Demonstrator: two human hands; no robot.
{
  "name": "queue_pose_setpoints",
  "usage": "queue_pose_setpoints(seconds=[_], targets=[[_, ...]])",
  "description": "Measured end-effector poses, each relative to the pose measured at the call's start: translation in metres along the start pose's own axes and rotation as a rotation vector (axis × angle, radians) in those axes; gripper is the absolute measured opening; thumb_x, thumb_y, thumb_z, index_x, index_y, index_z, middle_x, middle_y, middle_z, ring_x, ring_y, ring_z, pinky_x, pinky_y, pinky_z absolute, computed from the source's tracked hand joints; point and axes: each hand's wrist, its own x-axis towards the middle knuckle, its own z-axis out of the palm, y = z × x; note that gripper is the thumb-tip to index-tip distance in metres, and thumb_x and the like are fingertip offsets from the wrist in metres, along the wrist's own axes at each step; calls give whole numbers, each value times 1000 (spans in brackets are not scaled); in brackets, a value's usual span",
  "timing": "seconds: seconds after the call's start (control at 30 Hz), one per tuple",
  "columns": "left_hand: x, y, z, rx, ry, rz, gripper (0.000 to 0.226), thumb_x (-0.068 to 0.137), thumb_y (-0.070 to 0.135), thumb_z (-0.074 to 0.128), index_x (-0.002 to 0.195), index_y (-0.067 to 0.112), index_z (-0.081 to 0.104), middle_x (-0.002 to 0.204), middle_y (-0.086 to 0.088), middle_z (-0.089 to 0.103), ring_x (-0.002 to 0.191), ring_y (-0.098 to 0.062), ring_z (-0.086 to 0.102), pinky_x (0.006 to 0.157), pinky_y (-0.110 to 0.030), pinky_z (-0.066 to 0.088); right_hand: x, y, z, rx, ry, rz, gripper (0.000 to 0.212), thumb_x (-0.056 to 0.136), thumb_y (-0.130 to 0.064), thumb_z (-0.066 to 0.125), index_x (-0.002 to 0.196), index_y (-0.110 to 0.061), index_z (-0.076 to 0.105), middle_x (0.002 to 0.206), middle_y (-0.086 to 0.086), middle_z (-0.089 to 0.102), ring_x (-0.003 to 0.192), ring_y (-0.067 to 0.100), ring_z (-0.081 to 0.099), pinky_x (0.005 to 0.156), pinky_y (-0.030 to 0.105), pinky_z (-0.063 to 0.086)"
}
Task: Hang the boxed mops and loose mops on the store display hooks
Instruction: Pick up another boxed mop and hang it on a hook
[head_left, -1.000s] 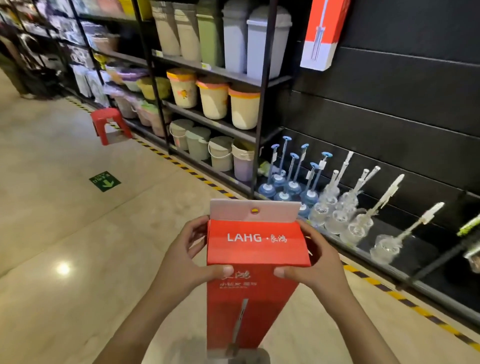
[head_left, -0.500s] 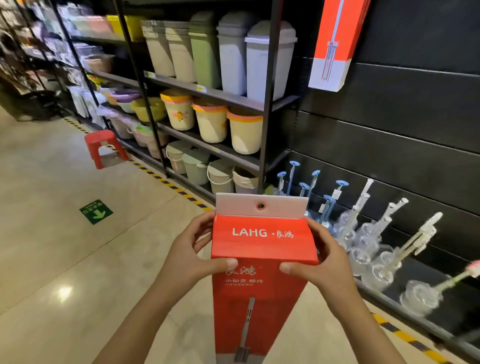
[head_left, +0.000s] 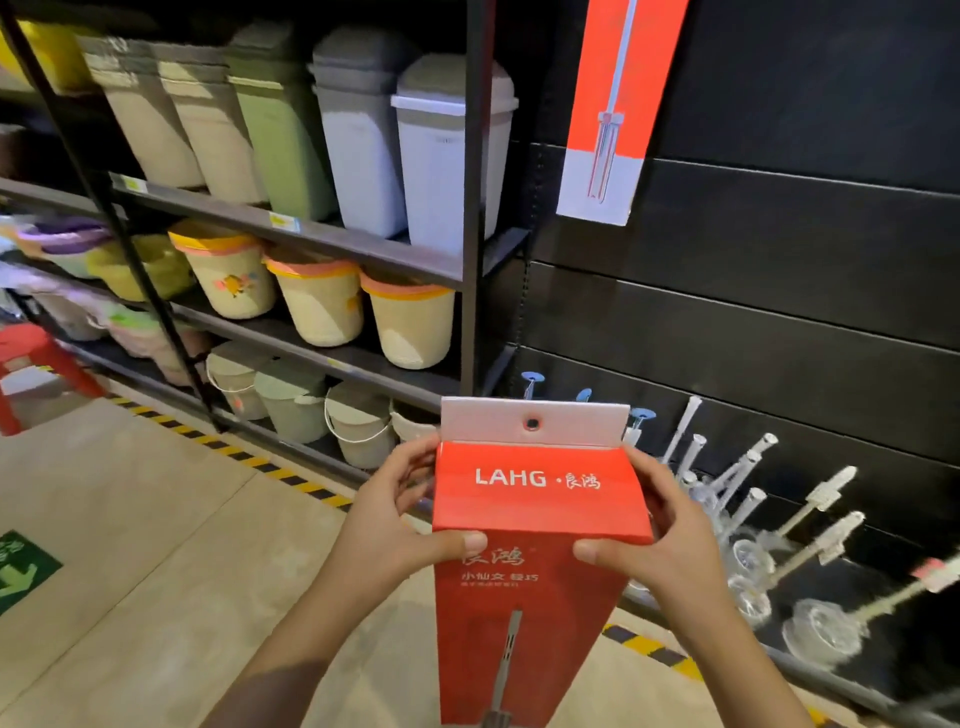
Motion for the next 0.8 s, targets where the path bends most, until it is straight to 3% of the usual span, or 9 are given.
queue_pose_setpoints(seconds=[0.13, 0.37, 0.57, 0.73, 0.8], targets=[[72, -6, -19, -17, -69, 18, 89, 40, 46, 86, 121, 45, 50, 122, 16, 62, 118, -8, 58, 95, -39, 53, 52, 3, 17, -44, 92, 25, 84, 31, -42, 85, 109, -53, 57, 117, -14, 63, 102, -4, 60, 80, 19, 51], [176, -9, -25, -38, -150, 94, 82, 50, 47, 84, 124, 49, 49, 123, 26, 60, 119, 1, 55, 100, -32, 49, 136, 11, 24, -38, 176, 51, 82, 32, -40, 85, 107, -56, 57, 111, -18, 65, 102, 0, 62, 85, 33, 54], [260, -1, -5, -85, -121, 167, 78, 55, 45, 82, 127, 47, 50, 123, 17, 64, 117, -8, 59, 97, -42, 51, 221, 24, 8, 27, 206, -7, 83, 32, -40, 85, 110, -52, 60, 112, -13, 68, 101, 4, 65, 72, 21, 55], [333, 22, 11, -97, -57, 256, 73, 52, 41, 80, 121, 41, 55, 117, 19, 67, 112, -7, 63, 91, -23, 53, 293, 16, -14, 93, 211, -109, 76, 36, -42, 86, 107, -52, 62, 111, -5, 66, 98, 5, 67, 70, 15, 54], [360, 32, 18, -98, -46, 294, 73, 52, 43, 79, 121, 41, 55, 117, 19, 67, 111, -7, 63, 91, -22, 53, 319, 11, -23, 84, 228, -155, 75, 38, -46, 84, 109, -52, 61, 110, -8, 65, 100, 5, 66, 72, 15, 55]])
